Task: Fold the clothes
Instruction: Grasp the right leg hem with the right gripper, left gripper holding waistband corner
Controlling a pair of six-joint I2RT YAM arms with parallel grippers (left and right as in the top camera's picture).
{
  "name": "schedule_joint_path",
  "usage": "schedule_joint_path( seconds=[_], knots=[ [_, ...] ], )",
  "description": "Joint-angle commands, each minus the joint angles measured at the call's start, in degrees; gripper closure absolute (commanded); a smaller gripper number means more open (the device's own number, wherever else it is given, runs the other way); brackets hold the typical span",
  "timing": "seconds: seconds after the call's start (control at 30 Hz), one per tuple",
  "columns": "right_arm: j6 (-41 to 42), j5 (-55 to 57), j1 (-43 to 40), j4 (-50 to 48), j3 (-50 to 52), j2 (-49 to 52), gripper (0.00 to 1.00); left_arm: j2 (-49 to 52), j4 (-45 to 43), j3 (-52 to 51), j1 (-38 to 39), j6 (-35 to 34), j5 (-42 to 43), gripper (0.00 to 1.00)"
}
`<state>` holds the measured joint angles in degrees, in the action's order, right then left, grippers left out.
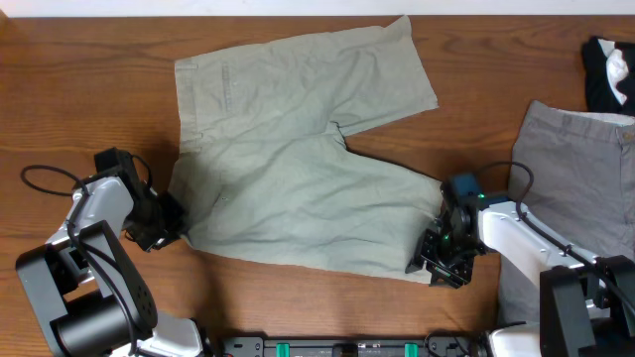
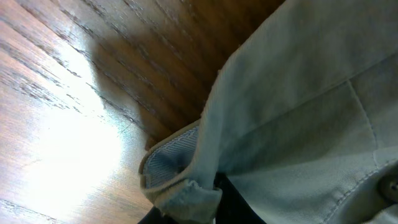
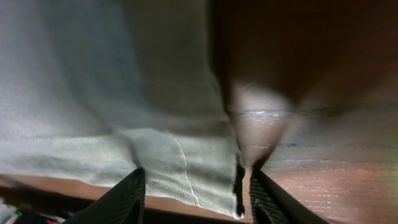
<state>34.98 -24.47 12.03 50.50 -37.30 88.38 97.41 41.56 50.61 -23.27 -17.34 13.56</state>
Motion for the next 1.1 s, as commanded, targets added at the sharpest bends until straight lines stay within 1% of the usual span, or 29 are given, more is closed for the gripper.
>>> schedule_joint_path(
  seconds=[0.0, 0.13, 0.33, 0.37, 0.43, 0.5, 0.73, 0.77, 0.8, 0.83, 0.87, 0.93, 1.07],
  knots=[
    [4.22, 2.86, 0.37, -0.42, 0.68, -0.74, 0.51, 1.51, 0.20, -0.57, -0.17, 1.18, 0.83, 0.83],
    [4.85, 6.21, 0.37, -2.01, 0.68, -0.74, 0.53, 1.51, 0.15, -0.57, -0.17, 1.18, 0.81, 0.83],
    [4.83, 6.27, 0.37, -4.55, 0.68, -0.74, 0.62, 1.51, 0.17, -0.57, -0.17, 1.18, 0.81, 0.83],
    [4.81, 6.29, 0.37, -4.52, 0.68, -0.74, 0.64, 1.51, 0.17, -0.57, -0.17, 1.18, 0.81, 0.83],
    [4.55, 6.25, 0.37, -4.44, 0.68, -0.74, 0.72, 1.51, 0.15, -0.57, -0.17, 1.18, 0.81, 0.83],
    [3.85, 6.25, 0.37, -4.44, 0.68, -0.74, 0.77, 1.51, 0.17, -0.57, -0.17, 1.18, 0.81, 0.83],
    [1.77, 6.27, 0.37, -4.46, 0.55, -0.74, 0.89, 1.51, 0.55, -0.57, -0.17, 1.20, 0.81, 0.83],
    [1.01, 6.29, 0.37, -4.39, 0.44, -0.74, 0.87, 1.51, 0.57, -0.57, -0.17, 1.20, 0.81, 0.83],
    [0.68, 6.27, 0.37, -4.13, 0.42, -0.74, 0.76, 1.51, 0.57, -0.57, -0.17, 1.20, 0.81, 0.83],
    [0.72, 6.27, 0.35, -3.30, 0.39, -0.74, 0.69, 1.51, 0.59, -0.57, -0.17, 1.20, 0.81, 0.83],
    [0.70, 6.27, 0.35, -2.47, 0.39, -0.74, 0.65, 1.51, 0.59, -0.57, -0.17, 1.20, 0.81, 0.83],
    [0.70, 6.23, 0.35, -0.55, 0.39, -0.81, 0.61, 1.51, 0.72, -0.57, -0.17, 1.20, 0.83, 0.83],
    [-1.90, 3.34, 0.37, 2.69, 0.39, -2.40, 0.60, 1.51, 0.98, -0.57, -0.17, 2.12, 0.81, 0.83]
  ],
)
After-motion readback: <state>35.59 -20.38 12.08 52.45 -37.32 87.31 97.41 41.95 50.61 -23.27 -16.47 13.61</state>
